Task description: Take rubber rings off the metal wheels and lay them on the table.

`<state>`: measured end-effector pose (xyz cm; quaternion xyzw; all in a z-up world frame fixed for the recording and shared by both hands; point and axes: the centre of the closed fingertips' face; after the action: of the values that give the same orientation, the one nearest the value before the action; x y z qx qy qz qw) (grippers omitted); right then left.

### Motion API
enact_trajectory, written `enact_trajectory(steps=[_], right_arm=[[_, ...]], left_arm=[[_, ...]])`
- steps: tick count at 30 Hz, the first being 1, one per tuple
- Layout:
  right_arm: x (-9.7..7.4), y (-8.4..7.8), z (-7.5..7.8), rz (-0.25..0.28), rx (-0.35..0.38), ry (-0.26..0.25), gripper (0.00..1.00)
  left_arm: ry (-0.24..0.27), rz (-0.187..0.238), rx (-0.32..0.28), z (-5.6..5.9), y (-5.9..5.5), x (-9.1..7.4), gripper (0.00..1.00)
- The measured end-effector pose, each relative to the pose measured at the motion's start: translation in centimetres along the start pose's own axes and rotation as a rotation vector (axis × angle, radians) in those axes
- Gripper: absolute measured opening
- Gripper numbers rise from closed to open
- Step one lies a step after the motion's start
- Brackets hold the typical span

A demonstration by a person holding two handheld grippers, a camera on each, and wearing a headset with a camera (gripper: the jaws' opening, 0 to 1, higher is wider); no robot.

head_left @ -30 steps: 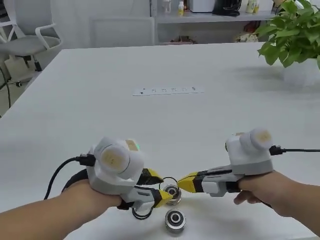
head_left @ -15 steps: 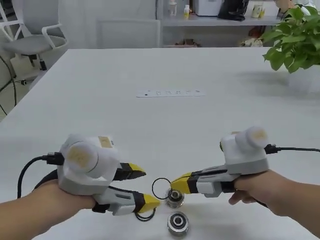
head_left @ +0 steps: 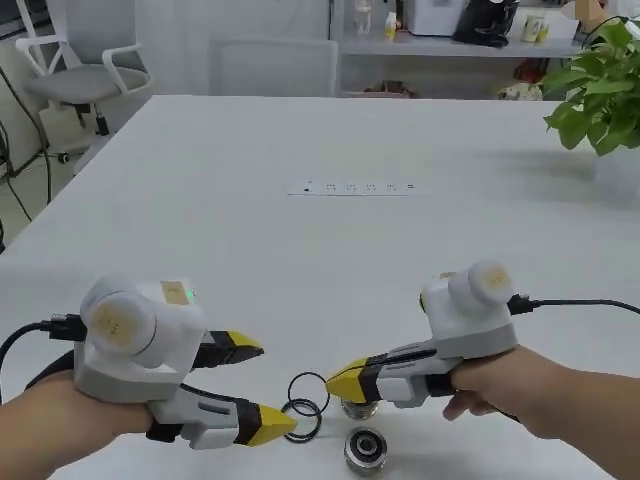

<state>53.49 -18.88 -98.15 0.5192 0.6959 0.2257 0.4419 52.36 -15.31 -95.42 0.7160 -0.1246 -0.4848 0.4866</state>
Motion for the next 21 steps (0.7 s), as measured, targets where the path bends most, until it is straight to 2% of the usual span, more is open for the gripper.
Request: enact_trajectory(steps=[9, 21], right_arm=[[1.1, -1.1, -0.1, -0.049, 0.002, 0.013, 0.0], [1.1, -1.8, 0.5, -0.083, -0.026, -0.02, 0.0]], left_arm=[[0.02, -0.006, -0.016, -0.5, -0.7, -0.9, 0.56], [0.021, -0.013, -0.026, -0.5, -1.1, -0.8, 0.56]])
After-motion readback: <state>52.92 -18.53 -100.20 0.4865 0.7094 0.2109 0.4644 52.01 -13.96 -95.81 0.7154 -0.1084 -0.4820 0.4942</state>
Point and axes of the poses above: the centre of the closed fingertips' face, and the gripper's own axes: x roughly forward along the fingers, z roughly to its right, y roughly out of its top, and after that the axes turned 7 degrees about y, right-handed
